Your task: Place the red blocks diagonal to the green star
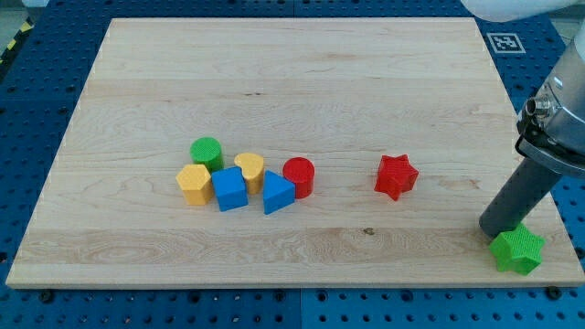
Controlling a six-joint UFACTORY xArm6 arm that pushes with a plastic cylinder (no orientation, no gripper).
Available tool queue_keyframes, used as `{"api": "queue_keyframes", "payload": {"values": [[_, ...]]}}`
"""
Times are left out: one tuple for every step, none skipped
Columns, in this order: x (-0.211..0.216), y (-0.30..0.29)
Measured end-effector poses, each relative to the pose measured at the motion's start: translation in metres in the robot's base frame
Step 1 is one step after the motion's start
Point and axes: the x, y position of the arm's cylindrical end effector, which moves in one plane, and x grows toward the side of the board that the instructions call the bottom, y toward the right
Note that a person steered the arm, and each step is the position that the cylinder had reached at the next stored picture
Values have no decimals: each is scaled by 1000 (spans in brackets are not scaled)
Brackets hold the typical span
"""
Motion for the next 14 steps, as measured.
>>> {"api": "queue_keyframes", "payload": {"values": [[-6, -5], [-45, -50], [-82, -91], [-112, -111], [-125, -113], [-125, -114], [-100, -115], [-84, -142], [-83, -184], [-83, -209], [-85, -210], [-91, -213], [-92, -224], [-86, -230]]}}
